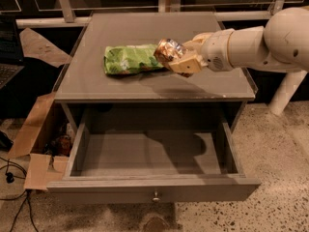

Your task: Pick orange can from top drawer and place on counter

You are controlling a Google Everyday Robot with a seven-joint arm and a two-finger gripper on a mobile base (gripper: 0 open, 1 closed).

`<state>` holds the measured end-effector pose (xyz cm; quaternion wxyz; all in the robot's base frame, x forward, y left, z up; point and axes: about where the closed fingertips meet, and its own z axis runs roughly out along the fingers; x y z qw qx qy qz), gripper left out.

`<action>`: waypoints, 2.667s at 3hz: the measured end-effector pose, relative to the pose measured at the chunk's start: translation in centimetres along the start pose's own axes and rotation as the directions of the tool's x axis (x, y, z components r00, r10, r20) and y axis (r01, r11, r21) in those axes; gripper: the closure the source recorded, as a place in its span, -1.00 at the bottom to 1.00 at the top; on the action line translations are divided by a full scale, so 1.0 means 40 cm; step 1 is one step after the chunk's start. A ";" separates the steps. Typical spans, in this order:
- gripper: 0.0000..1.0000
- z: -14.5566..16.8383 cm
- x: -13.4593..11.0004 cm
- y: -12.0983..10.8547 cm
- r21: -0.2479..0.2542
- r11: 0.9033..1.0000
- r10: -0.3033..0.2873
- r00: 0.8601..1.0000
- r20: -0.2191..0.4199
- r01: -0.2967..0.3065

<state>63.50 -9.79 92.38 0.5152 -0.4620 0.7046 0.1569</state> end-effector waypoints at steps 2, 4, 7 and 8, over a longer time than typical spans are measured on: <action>1.00 0.039 0.080 -0.012 0.035 0.996 0.082 0.997 -0.013 -0.082; 0.18 0.048 0.107 -0.021 0.074 0.991 0.113 0.993 -0.036 -0.110; -1.00 0.049 0.107 -0.020 0.073 0.991 0.112 0.993 -0.036 -0.110; -1.00 0.049 0.107 -0.020 0.073 0.991 0.112 0.993 -0.036 -0.110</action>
Offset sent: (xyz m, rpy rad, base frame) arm 0.0173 -0.0173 -0.0503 0.0522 0.0679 -0.1211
